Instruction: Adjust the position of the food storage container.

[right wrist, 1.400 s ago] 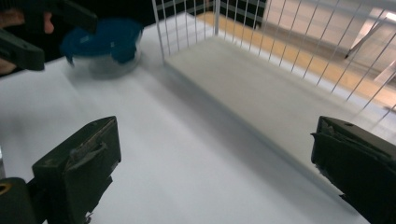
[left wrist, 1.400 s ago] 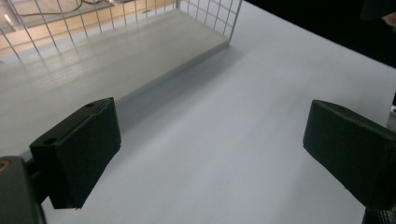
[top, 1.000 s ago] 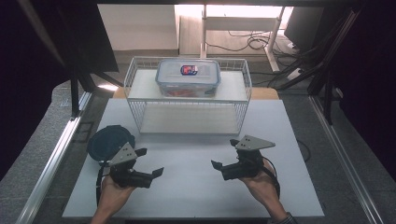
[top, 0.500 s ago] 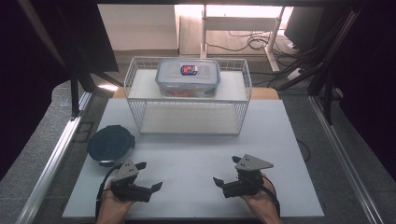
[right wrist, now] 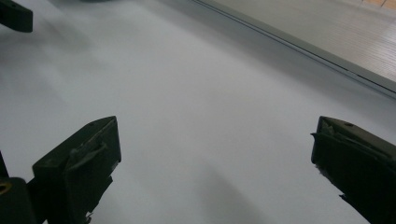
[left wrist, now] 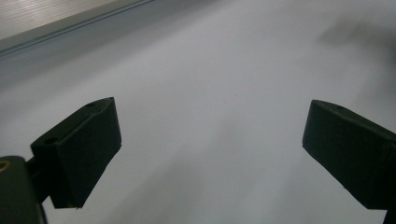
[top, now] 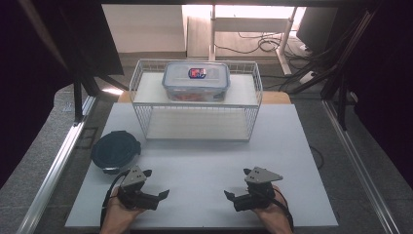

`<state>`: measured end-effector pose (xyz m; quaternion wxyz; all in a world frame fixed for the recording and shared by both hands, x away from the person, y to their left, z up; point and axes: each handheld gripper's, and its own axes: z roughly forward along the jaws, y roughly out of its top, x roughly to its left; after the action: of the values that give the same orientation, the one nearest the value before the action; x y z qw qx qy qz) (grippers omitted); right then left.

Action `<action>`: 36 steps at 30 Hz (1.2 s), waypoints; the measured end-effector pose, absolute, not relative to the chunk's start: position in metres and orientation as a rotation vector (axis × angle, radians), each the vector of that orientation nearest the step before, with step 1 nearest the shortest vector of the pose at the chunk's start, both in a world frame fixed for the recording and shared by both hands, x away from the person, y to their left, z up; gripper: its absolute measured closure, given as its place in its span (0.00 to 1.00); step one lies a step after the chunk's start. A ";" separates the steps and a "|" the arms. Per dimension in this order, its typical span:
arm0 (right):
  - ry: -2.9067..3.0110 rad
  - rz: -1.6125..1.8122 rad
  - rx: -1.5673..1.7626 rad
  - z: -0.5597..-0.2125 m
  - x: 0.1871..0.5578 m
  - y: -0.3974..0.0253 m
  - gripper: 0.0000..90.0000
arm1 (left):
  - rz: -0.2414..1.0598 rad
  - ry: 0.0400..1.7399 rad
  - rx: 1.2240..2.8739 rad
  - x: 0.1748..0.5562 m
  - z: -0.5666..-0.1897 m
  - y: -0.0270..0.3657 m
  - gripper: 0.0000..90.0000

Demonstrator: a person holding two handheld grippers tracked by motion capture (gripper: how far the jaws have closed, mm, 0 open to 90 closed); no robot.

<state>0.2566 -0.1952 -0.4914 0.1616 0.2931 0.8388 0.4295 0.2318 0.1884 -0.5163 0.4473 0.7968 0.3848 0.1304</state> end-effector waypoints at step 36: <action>2.451 1.088 0.806 -0.503 0.260 -0.187 0.03 | 0.612 1.589 1.703 0.348 -0.512 0.377 1.00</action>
<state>0.2598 -0.1874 -0.5034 0.1697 0.2836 0.8627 0.3829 0.3483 0.3765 -0.5121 0.3585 0.6603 0.6158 0.2372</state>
